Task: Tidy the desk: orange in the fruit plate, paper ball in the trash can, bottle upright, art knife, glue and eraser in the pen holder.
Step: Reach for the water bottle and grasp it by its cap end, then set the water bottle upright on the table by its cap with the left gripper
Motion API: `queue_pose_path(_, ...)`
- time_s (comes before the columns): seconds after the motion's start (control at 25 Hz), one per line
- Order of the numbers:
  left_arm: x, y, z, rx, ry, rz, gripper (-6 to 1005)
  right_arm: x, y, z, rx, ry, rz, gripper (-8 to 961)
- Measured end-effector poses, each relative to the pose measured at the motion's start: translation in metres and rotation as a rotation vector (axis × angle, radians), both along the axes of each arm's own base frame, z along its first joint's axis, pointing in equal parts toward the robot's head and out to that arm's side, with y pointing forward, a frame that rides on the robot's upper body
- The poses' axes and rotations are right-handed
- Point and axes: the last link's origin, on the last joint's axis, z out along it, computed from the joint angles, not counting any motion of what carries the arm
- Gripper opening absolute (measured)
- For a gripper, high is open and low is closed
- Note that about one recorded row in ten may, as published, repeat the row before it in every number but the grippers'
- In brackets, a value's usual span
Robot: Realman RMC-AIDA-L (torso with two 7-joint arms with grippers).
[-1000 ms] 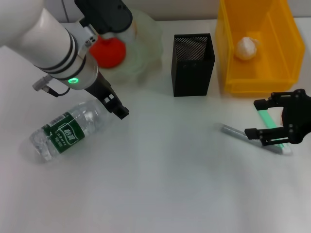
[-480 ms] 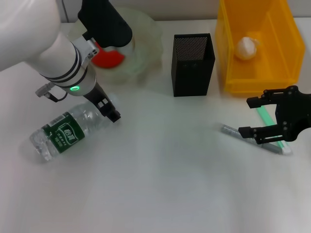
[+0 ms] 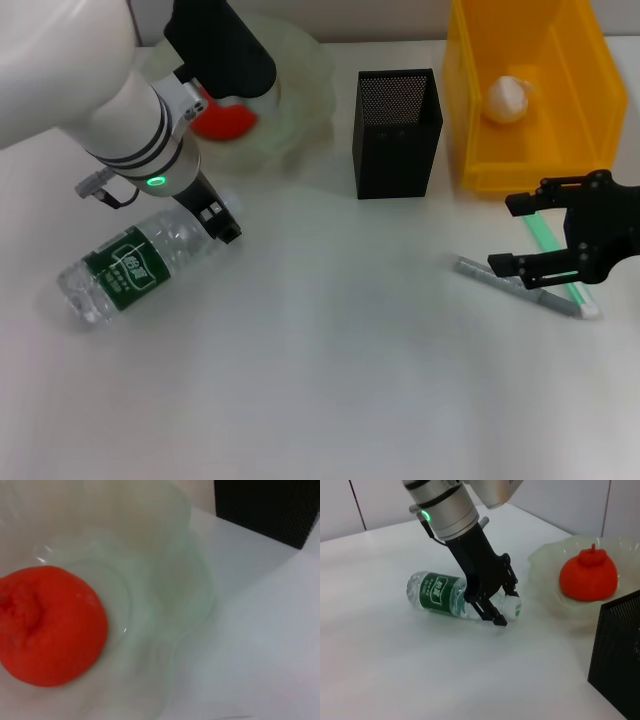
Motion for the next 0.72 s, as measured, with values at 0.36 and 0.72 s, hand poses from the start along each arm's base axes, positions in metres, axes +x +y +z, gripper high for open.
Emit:
queue_pose_path(0.36, 0.003, -0.007, -0.008, -0.023, 0.031, -0.064, 477, -0.001, 0.000, 0.001, -0.001, 0.005, -0.009, 787)
queue_pose_path(0.72, 0.014, -0.026, 0.031, 0.117, -0.138, -0.114, 441, -0.005, 0.000, 0.003, 0.013, 0.039, -0.002, 787)
